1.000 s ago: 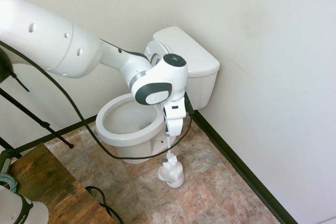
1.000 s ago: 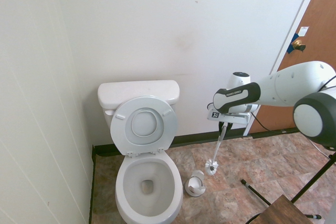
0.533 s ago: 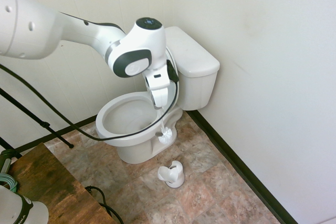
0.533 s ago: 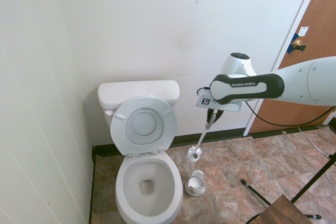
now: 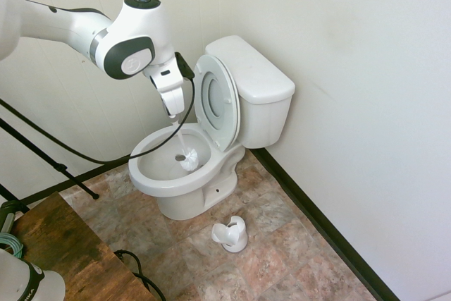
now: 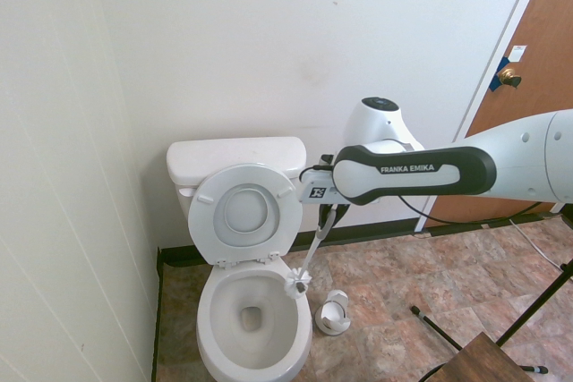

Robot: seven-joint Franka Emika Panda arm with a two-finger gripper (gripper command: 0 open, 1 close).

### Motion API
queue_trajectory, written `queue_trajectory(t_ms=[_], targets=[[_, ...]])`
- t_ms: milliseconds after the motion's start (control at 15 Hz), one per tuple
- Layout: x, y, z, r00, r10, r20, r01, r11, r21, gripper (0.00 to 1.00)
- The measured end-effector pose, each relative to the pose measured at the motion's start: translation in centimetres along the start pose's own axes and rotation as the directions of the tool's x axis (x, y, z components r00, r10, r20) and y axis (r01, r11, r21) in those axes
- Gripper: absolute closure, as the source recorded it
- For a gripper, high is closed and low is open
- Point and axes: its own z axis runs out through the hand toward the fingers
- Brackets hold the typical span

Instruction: Clean the toilet

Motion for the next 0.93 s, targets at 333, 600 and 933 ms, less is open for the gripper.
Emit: queue_trajectory(t_ms=[333, 600, 933], targets=[[-3.1, -4.4, 5.6, 1.0, -0.009, 0.003, 0.009, 0.999, 0.037, 1.0], [-2.0, -8.3, 13.3, 0.997, 0.069, -0.022, -0.067, 0.997, 0.046, 1.0], [-4.2, -10.3, 20.4, 0.991, 0.115, -0.064, -0.113, 0.993, 0.042, 1.0]])
